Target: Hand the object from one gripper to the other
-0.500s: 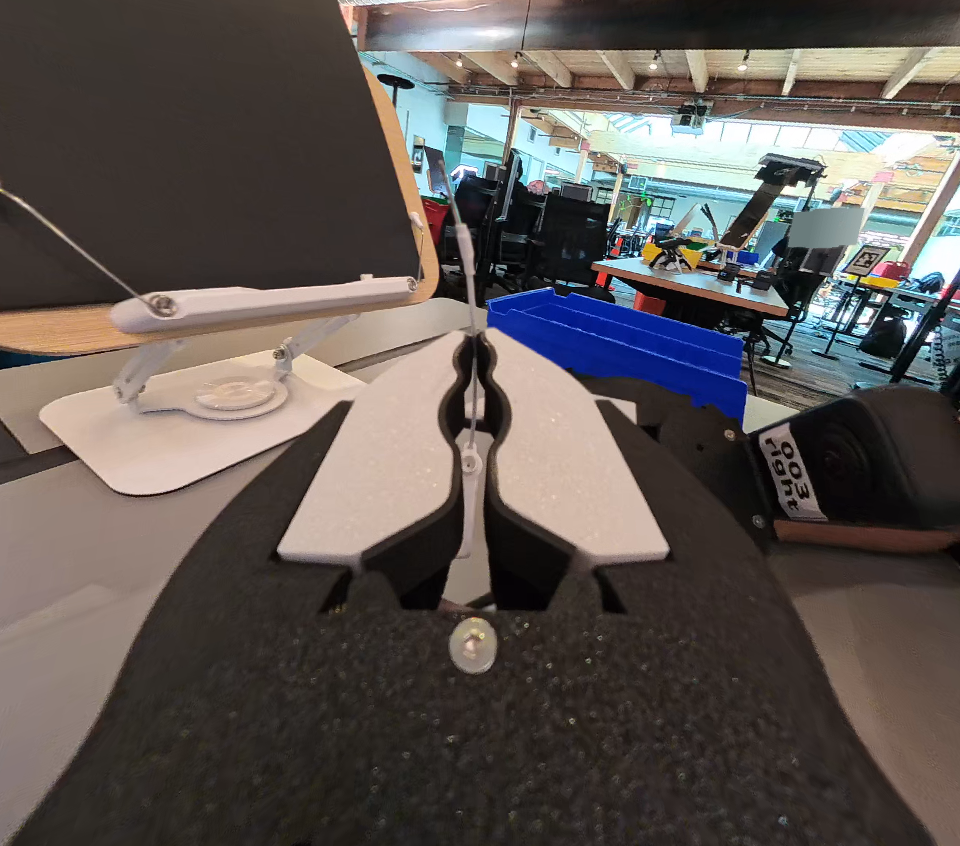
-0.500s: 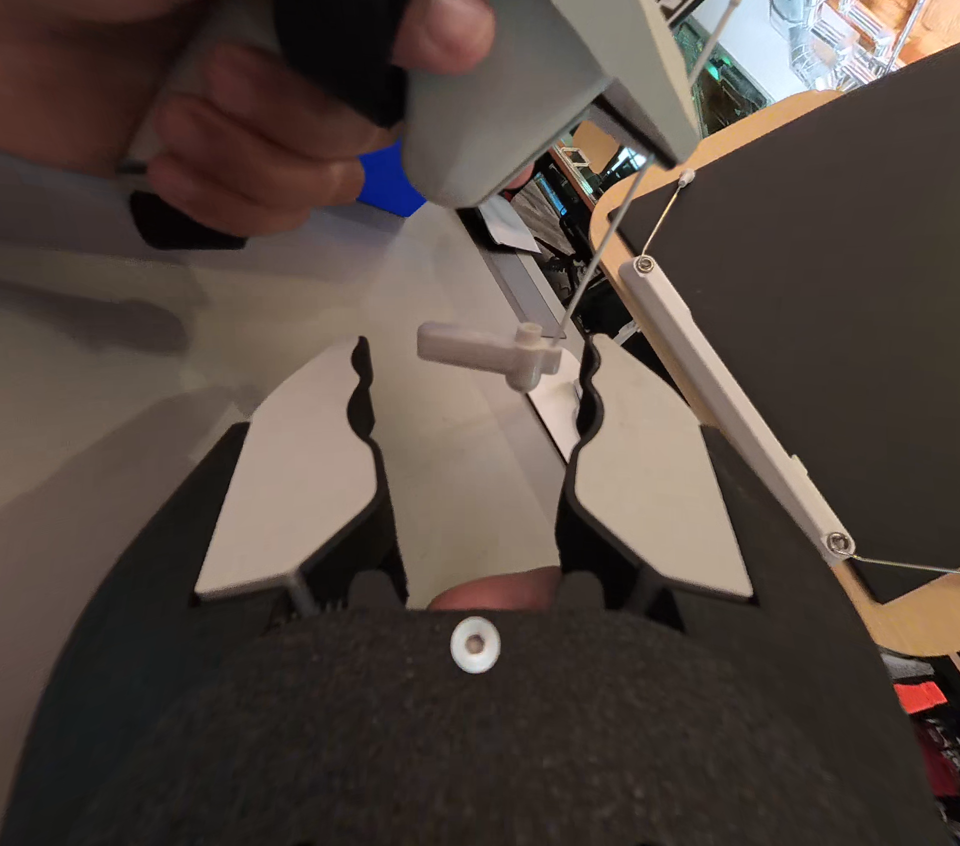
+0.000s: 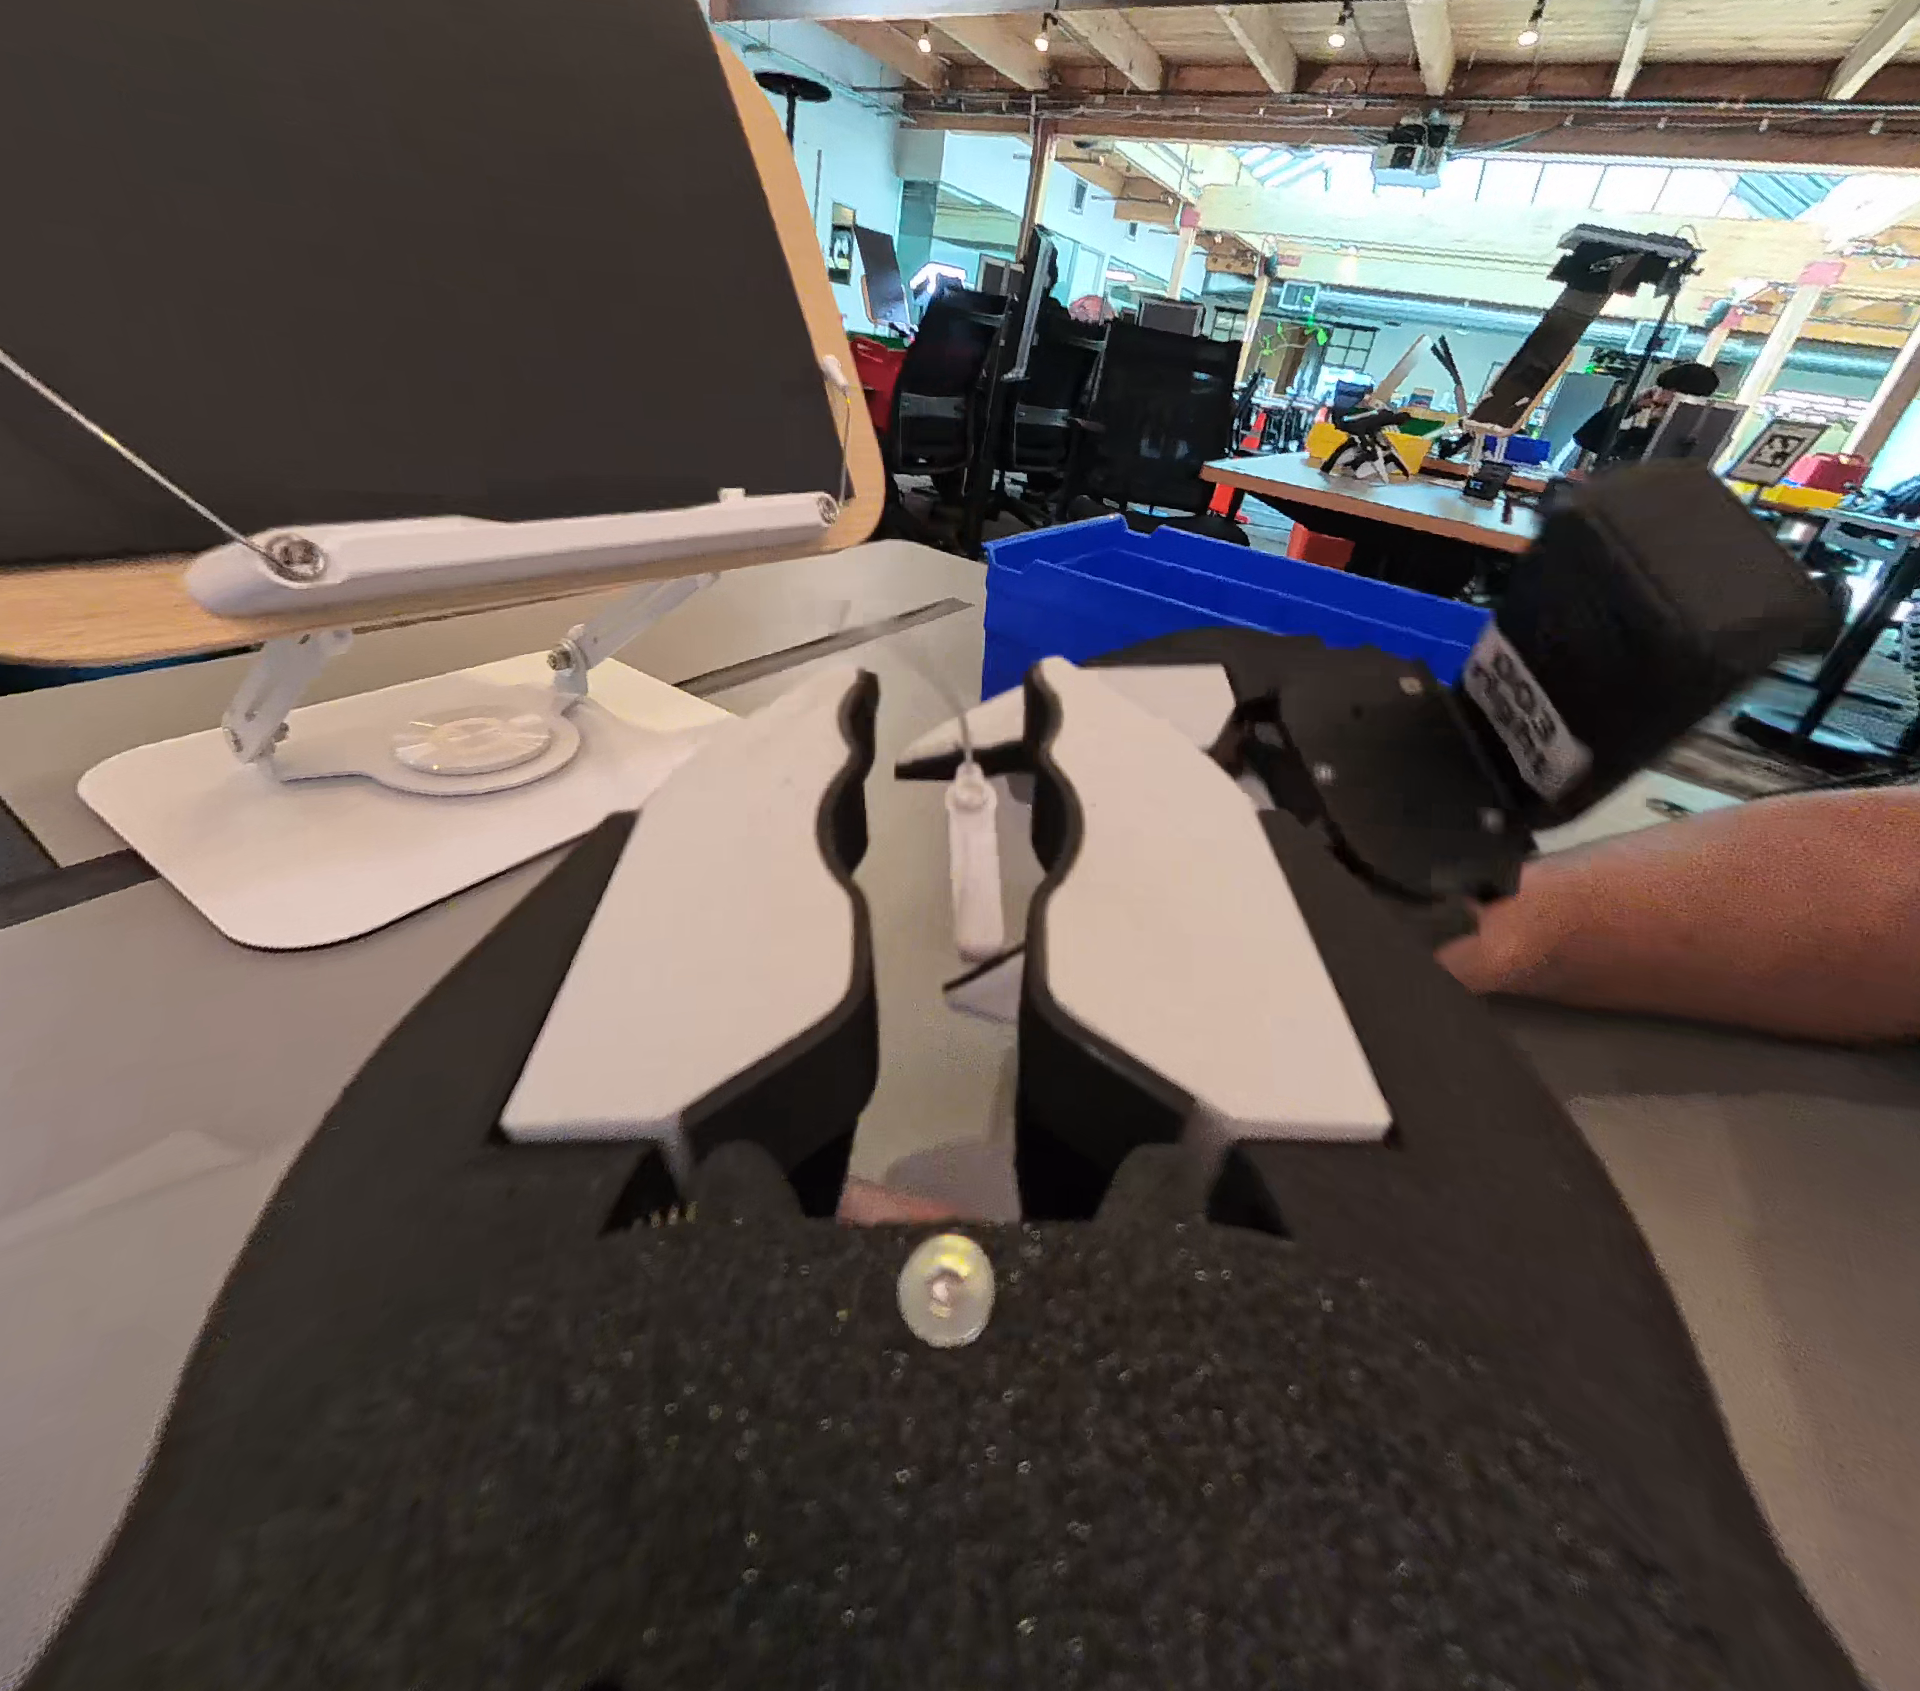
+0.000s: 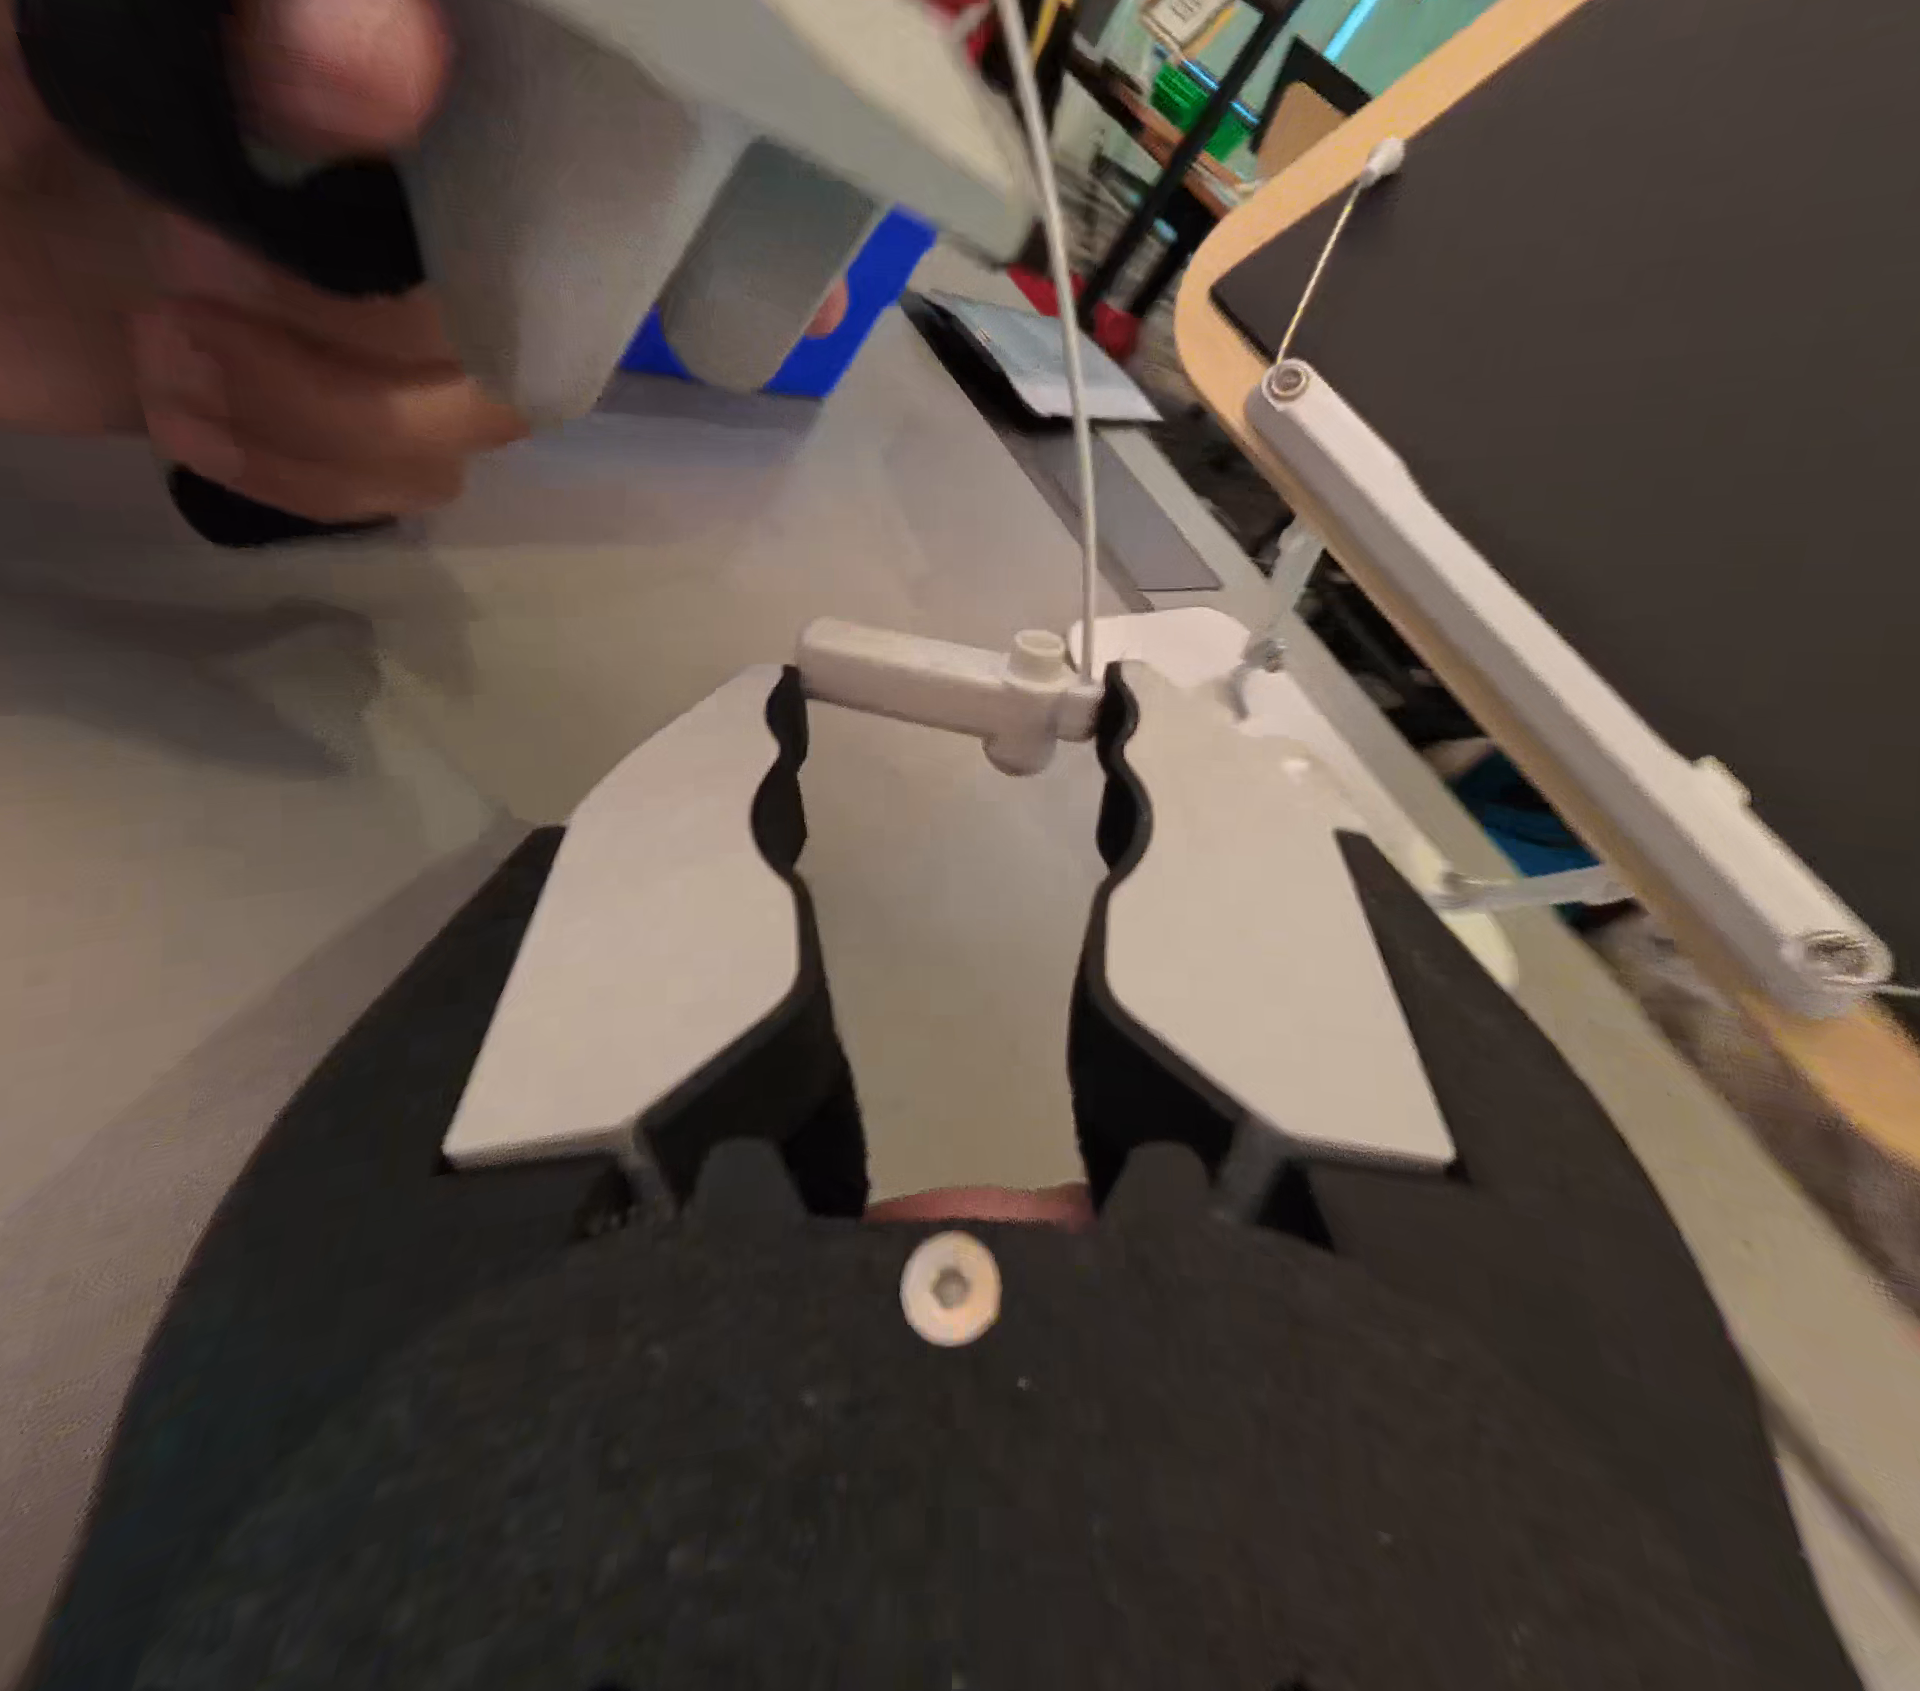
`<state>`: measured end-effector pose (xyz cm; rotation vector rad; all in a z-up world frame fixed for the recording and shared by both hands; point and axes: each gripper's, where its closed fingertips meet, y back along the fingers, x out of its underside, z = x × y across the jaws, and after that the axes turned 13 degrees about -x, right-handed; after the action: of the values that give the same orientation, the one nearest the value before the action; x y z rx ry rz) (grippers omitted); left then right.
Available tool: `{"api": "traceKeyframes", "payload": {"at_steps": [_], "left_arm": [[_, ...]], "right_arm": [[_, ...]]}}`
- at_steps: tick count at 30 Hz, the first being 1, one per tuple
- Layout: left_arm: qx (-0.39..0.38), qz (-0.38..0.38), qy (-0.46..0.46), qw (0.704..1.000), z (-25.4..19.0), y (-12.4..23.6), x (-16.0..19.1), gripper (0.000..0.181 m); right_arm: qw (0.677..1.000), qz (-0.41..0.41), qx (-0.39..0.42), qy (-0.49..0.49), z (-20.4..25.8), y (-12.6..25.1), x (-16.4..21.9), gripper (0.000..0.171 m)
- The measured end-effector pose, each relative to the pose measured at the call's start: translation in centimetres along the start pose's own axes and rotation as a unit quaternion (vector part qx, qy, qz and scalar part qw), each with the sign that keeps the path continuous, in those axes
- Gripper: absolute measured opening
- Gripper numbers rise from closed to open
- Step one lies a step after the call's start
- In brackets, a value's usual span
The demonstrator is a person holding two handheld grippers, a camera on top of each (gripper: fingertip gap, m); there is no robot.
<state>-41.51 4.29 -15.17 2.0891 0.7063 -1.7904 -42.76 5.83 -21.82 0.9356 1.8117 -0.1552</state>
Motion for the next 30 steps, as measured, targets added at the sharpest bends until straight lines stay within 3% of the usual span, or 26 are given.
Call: {"api": "traceKeyframes", "payload": {"at_steps": [2,4,6,9,11,14,17,19,25,28,30], "left_arm": [[0.010,0.014,0.008,1.000,0.0,-0.1,0.4,0.027],[0.047,0.029,0.034,0.998,-0.7,-0.1,0.7,0.027],[0.099,0.023,0.091,0.991,-1.6,0.3,0.2,0.029],[0.148,-0.021,0.133,0.980,-2.4,1.2,-1.4,0.028],[0.137,-0.046,0.056,0.988,-3.0,1.6,-1.7,0.029],[0.127,-0.021,-0.066,0.990,-4.6,1.6,-0.6,0.031],[0.118,0.004,-0.142,0.983,-5.5,1.3,1.0,0.036],[0.102,0.011,-0.186,0.977,-5.6,1.0,1.9,0.036],[0.083,0.031,-0.228,0.970,-5.2,0.6,3.2,0.021],[0.062,0.020,-0.228,0.971,-4.4,0.5,2.6,0.014],[0.043,0.014,-0.211,0.977,-3.5,0.4,1.8,0.014]], "right_arm": [[0.993,-0.069,-0.053,-0.082,-0.1,0.7,-0.7,0.054],[0.951,-0.177,-0.149,-0.203,0.3,1.9,-2.5,0.054],[0.891,-0.262,-0.209,-0.306,-0.5,3.3,-3.7,0.054],[0.766,-0.331,-0.323,-0.447,-0.7,4.3,-4.7,0.053],[0.694,-0.351,-0.381,-0.500,-0.3,4.6,-5.3,0.054],[0.595,-0.357,-0.474,-0.542,1.0,5.2,-6.5,0.054],[0.540,-0.341,-0.526,-0.561,2.3,5.3,-7.0,0.054],[0.525,-0.320,-0.553,-0.563,3.4,5.2,-7.1,0.054],[0.534,-0.291,-0.558,-0.565,4.5,4.7,-6.8,0.054],[0.570,-0.292,-0.532,-0.553,4.2,4.1,-6.0,0.044],[0.603,-0.297,-0.501,-0.546,3.6,3.6,-5.4,0.055]]}}
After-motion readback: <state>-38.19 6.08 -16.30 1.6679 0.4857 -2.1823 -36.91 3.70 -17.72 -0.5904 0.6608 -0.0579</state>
